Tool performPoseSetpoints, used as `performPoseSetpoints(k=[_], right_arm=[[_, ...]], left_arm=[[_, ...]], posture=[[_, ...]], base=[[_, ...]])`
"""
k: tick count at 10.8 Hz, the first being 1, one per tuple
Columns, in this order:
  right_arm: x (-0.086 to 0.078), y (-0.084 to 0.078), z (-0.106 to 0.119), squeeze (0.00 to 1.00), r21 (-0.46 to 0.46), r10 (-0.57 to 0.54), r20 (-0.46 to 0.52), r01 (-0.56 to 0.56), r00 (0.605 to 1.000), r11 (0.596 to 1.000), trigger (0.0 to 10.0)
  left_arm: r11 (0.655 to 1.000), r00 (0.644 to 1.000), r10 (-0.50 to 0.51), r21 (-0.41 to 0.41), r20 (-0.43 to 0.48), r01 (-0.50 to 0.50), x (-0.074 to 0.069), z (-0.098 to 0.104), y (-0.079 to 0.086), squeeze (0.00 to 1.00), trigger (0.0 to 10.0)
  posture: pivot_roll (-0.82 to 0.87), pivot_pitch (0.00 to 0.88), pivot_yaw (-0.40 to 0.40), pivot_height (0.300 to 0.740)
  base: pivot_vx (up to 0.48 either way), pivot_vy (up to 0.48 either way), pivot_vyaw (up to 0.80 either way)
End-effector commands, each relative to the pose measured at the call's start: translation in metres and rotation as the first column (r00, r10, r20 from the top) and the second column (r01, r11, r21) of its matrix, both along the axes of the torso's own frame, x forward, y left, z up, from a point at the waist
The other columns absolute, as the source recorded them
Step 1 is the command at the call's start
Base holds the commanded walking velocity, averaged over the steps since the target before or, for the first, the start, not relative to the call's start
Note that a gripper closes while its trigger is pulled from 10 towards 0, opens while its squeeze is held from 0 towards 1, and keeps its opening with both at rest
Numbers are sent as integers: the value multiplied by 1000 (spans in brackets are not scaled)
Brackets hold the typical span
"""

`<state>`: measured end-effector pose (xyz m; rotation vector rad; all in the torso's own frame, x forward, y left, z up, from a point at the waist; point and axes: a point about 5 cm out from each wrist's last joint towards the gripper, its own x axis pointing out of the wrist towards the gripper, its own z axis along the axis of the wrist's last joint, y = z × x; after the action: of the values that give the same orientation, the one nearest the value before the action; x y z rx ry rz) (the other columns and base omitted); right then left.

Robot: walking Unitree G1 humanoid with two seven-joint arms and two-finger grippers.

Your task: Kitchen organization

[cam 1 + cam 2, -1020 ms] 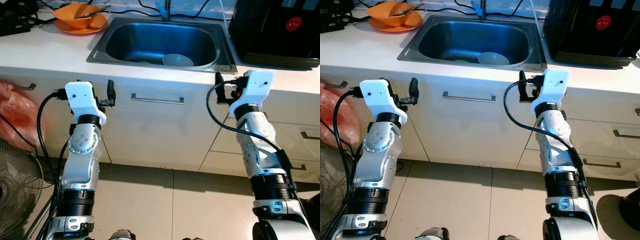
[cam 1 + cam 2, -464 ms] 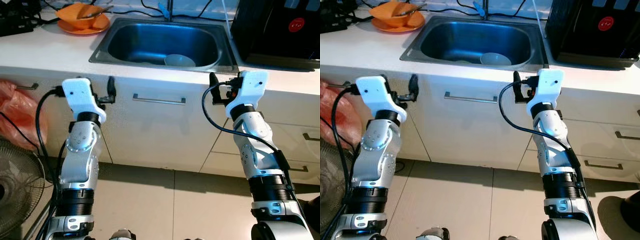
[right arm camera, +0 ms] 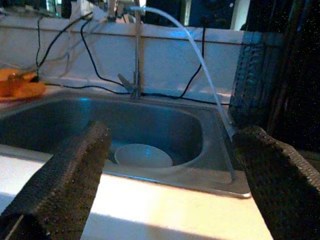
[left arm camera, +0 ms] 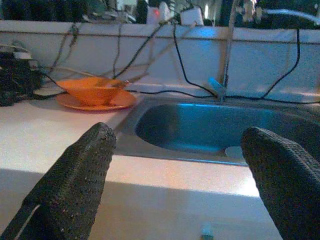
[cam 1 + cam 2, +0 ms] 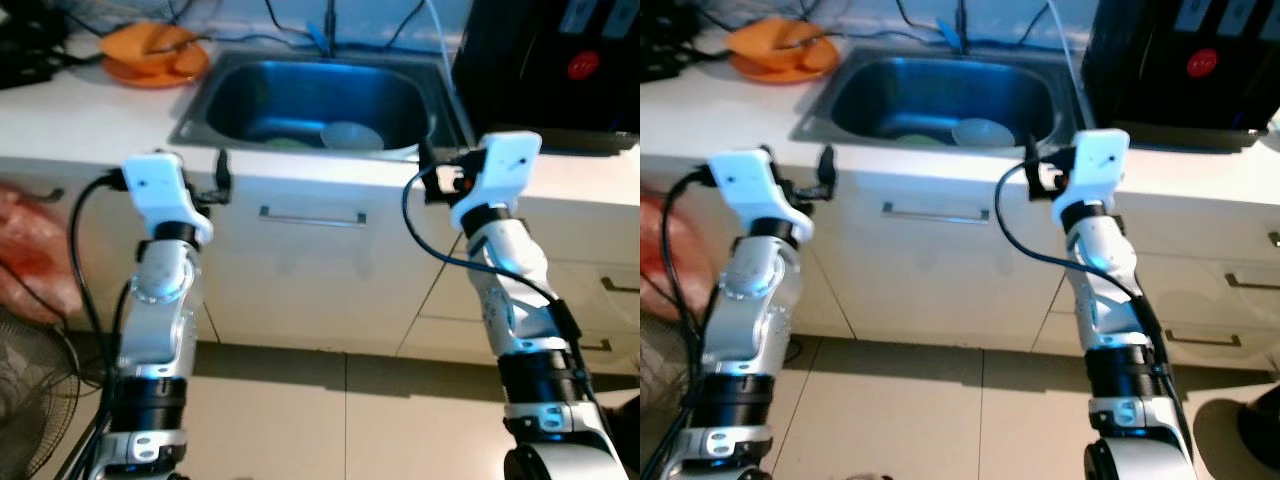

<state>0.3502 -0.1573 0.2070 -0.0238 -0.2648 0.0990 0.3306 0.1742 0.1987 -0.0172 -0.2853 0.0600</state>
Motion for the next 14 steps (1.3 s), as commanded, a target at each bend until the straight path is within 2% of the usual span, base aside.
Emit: performPoseSetpoints(k=[1, 9, 14], right_arm=[[-2, 4, 3, 0, -21, 19, 18, -18, 1000, 1000, 10000], [-2, 5, 0, 0, -16, 30, 7, -30, 1000, 999, 10000], [-2, 7, -1, 0, 0, 40, 5, -40, 999, 999, 10000]], left_arm=[[1000, 1000, 6, 8, 10, -6, 1, 5, 1, 0, 10000], [1000, 1000, 15, 20, 10, -15, 0, 5, 3, 0, 10000], [999, 1000, 30, -42, -5, -30, 2, 5, 5, 0, 10000]], posture=[[83, 77, -8, 740], [88, 74, -9, 740], [89, 68, -7, 740]], base=[[431, 0, 0], [428, 30, 0], [0, 48, 0]])
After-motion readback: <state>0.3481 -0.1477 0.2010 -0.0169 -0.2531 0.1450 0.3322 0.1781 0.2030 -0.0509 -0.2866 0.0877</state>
